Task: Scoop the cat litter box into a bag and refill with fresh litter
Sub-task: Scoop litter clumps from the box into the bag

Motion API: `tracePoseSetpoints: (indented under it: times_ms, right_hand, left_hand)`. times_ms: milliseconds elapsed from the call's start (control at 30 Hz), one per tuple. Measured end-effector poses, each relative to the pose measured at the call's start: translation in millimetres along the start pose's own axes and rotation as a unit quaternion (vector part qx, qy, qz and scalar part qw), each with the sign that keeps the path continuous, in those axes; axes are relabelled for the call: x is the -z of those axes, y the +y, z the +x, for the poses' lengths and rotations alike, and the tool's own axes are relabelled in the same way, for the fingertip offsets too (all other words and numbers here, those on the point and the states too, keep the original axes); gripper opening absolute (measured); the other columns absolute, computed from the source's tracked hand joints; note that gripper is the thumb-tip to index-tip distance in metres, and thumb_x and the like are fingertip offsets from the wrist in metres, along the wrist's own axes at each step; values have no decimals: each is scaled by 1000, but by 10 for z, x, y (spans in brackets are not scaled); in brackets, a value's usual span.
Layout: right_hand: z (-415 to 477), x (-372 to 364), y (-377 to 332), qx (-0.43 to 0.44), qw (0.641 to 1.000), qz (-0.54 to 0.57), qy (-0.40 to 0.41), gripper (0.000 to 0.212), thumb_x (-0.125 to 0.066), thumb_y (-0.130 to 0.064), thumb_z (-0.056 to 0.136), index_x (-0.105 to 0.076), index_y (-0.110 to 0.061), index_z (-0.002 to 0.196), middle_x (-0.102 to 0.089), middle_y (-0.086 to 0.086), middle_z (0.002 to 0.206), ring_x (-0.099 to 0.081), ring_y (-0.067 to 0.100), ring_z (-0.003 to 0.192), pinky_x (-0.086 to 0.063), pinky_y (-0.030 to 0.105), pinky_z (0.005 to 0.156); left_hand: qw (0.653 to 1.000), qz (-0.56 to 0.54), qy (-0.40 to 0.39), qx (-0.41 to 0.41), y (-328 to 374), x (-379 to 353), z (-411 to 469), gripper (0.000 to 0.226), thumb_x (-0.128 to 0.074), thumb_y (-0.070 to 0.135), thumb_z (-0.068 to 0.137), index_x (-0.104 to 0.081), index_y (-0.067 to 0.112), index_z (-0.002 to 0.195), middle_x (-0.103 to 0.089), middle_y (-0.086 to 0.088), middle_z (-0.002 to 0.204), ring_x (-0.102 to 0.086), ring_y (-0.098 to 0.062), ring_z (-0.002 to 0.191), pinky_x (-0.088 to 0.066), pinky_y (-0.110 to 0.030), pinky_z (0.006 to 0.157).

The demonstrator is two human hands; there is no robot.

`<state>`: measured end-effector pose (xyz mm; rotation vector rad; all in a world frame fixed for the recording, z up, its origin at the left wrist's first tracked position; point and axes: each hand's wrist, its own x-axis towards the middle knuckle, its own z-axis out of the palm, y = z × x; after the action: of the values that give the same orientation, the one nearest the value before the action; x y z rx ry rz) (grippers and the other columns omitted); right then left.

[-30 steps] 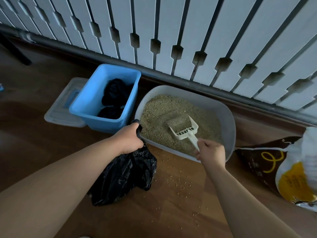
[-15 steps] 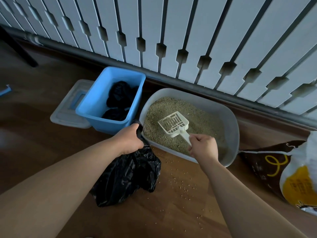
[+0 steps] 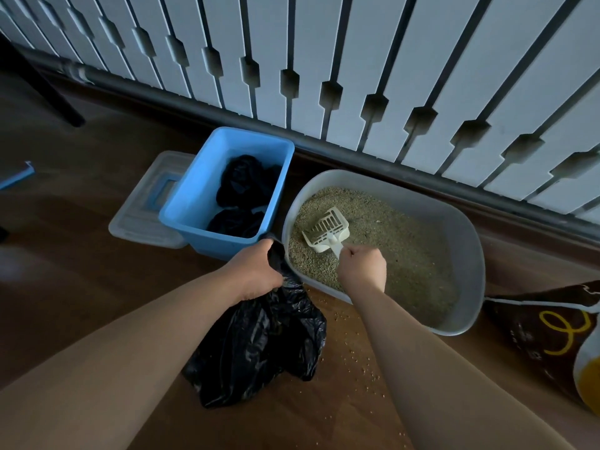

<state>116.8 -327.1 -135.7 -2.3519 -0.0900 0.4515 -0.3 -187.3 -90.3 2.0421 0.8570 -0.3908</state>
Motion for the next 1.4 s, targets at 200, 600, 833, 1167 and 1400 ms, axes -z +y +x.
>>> tracePoseSetpoints:
  times_ms: [200,600,833,1167,1400]
  right_hand:
    - [-15,-32,158,-40,993,110,-8,25,-53,-6,92,-69,-13,73,-56,-2,55,-54,14,48,-38,20,43]
    - [-198,293,301,-58,969,238,-9,23,-55,-13,97,-70,-14,114,-69,7,69,-58,14,54,-49,29,53]
    - [-347,403,340,-33,975,216,-27,22,-53,-11,97,-72,-21,97,-65,3,60,-50,10,45,-45,25,48]
    - [-432,570,240,-26,972,231,-28,23,-54,-11,97,-70,-25,87,-64,8,60,-50,15,49,-48,33,57]
    - [-381,618,132,-22,974,226,-12,22,-55,-13,97,-69,-9,113,-65,10,66,-49,11,44,-42,18,39]
  left_hand:
    - [1000,-7,1,4,-20,26,9,74,-60,7,79,-31,20,147,-60,-4,99,-60,-14,81,-52,-29,70]
    - [1000,-2,7,10,106,-18,-130,82,-59,6,81,-22,21,152,-56,-3,102,-58,-12,76,-47,-24,60]
    - [1000,3,7,12,192,-60,-187,78,-57,5,82,-23,20,151,-52,-3,85,-52,-14,63,-40,-25,51]
    - [1000,8,17,16,210,24,-274,75,-56,6,84,-22,18,150,-52,-3,85,-49,-12,63,-38,-23,50]
    - [1000,3,17,24,80,123,-290,69,-58,8,83,-31,14,145,-52,-10,115,-52,-11,74,-39,-21,54]
